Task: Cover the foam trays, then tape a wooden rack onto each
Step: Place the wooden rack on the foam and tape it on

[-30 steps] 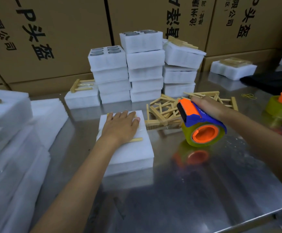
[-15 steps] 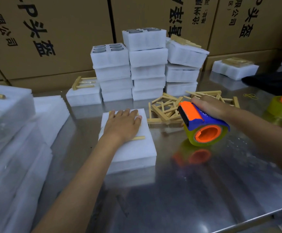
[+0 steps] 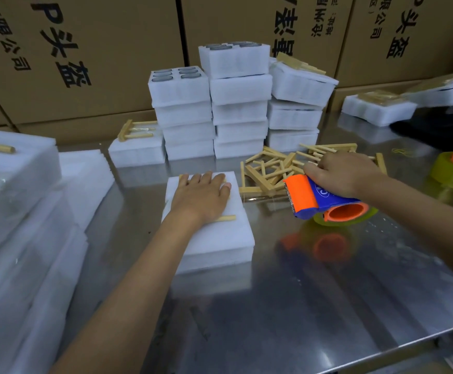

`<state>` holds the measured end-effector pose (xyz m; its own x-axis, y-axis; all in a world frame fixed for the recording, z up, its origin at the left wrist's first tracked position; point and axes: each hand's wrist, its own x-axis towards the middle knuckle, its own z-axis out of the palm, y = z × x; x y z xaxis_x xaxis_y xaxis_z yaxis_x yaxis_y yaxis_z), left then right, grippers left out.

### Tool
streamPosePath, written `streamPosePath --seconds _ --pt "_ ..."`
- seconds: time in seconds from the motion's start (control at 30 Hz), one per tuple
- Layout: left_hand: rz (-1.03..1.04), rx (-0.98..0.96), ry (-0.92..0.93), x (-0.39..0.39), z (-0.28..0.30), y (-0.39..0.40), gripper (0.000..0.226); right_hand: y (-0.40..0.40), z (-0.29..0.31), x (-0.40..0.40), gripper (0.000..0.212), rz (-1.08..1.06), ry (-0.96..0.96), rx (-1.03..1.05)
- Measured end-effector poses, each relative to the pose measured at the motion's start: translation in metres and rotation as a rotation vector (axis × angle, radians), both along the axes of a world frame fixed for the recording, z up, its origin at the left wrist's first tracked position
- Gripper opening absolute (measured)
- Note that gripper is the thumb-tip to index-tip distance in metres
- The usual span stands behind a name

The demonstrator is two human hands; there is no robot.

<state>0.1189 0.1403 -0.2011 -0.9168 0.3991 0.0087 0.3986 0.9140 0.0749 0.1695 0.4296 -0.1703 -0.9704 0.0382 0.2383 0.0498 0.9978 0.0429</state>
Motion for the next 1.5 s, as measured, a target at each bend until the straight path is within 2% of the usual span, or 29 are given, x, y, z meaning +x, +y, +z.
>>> streamPosePath --seconds 0.33,0.57,0.67,0.73,0.8,0.87,0.97,1.07,1.17,1.3,1.5 --pt "0.001 0.013 0.017 -0.001 -0.003 -0.001 0.054 -0.001 -0.001 -0.025 0.048 -0.012 -0.154 0.091" --pt "-0.003 -0.005 0.017 0.001 0.001 0.0 0.054 -0.01 -0.003 -0.027 0.052 0.002 -0.156 0.126" --pt "0.017 -0.131 0.077 0.004 0.009 0.005 0.056 -0.023 -0.005 -0.029 0.059 0.003 -0.112 0.204" --pt "0.035 -0.278 0.151 0.007 0.014 0.009 0.056 -0.03 -0.006 -0.029 0.058 0.003 -0.104 0.245" --pt "0.019 -0.322 0.188 0.009 0.021 0.017 0.052 -0.036 -0.007 -0.03 0.055 0.002 -0.108 0.257" --pt "-0.063 -0.239 0.189 0.008 0.029 0.036 0.047 -0.039 -0.007 -0.03 0.054 0.001 -0.101 0.262" --pt "-0.172 -0.078 0.095 0.011 0.031 0.069 0.023 -0.037 -0.007 -0.029 0.056 -0.005 -0.065 0.236" --pt "-0.185 -0.014 0.035 0.013 0.013 0.074 0.029 -0.031 -0.01 -0.028 0.057 -0.036 -0.042 0.192" --pt "-0.215 -0.11 0.027 0.008 0.002 0.069 0.038 -0.024 -0.008 -0.029 0.058 -0.033 -0.049 0.169" --pt "-0.235 -0.168 0.003 0.008 0.003 0.07 0.04 0.002 -0.004 -0.023 0.053 -0.046 -0.107 0.022" --pt "-0.222 -0.145 0.023 0.01 0.0 0.068 0.042 0.006 -0.002 -0.025 0.052 -0.003 -0.234 0.094"
